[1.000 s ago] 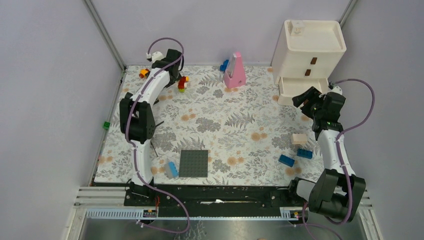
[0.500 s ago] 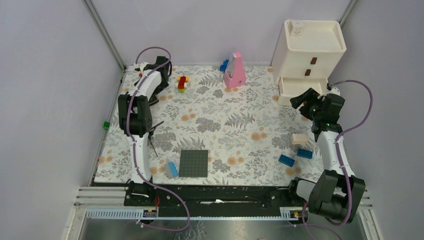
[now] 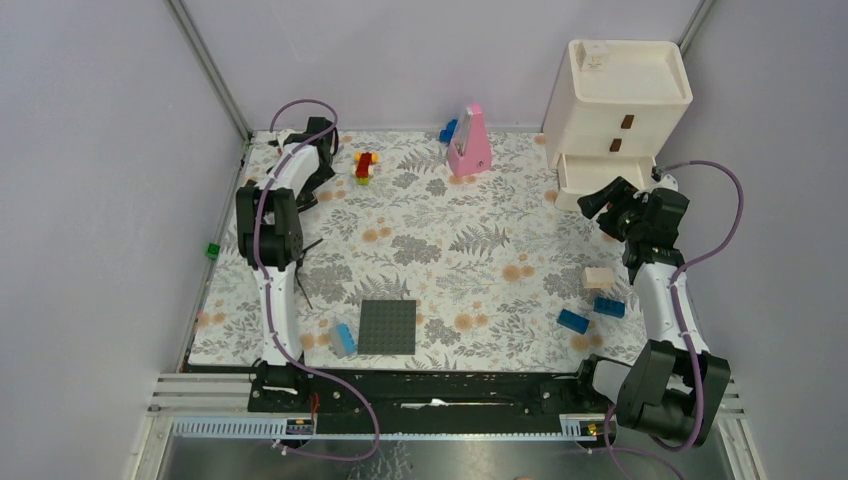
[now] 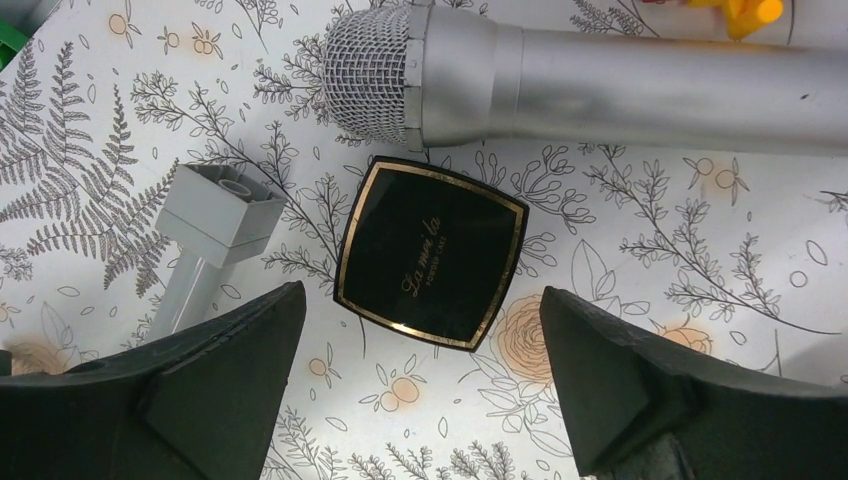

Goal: Organize the makeup
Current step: Open the drawer in the storage box, then move the makeup to the center of the board.

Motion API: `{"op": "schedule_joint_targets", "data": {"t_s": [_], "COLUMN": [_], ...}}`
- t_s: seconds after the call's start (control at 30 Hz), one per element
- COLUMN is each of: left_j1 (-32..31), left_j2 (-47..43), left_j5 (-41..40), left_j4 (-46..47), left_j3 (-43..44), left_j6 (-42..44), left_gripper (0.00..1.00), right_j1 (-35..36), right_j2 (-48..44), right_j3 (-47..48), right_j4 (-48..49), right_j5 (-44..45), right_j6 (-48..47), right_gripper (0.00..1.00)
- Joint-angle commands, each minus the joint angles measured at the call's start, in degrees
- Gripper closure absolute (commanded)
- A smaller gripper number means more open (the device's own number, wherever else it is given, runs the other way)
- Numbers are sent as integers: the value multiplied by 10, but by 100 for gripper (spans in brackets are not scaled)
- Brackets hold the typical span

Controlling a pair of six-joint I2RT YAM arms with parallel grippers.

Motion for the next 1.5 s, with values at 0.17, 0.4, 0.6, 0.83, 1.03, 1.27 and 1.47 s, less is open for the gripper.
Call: {"op": "schedule_joint_targets", "data": {"t_s": [0.17, 0.4, 0.6, 0.83, 1.03, 1.27, 1.47], "left_j1": [9, 20, 24, 24, 12, -55, -137], "left_j2": [23, 35, 42, 29, 2, -47, -138], "left_j5": [11, 29, 34, 59, 76, 49, 66], "left_j4": [17, 16, 17, 47, 92, 101, 143], "left_j3": [-11, -15, -22, -52, -111, -170, -288], "left_j6": [6, -3, -8, 6, 23, 18, -22], "left_gripper": [1, 1, 2, 22, 35, 37, 37], "right_j1": [3, 3, 3, 3, 3, 3, 3], "right_j2": [-17, -17, -17, -17, -18, -19, -27], "right_j3": [-3, -4, -4, -6, -6, -11, -20], "right_j4": [29, 32, 33, 35, 34, 42, 50], "right_j5": [-20, -24, -25, -25, -22, -14, 7], "right_j6": [1, 1, 1, 2, -1, -2, -11], "right_gripper": [23, 22, 22, 22, 22, 22, 22]}}
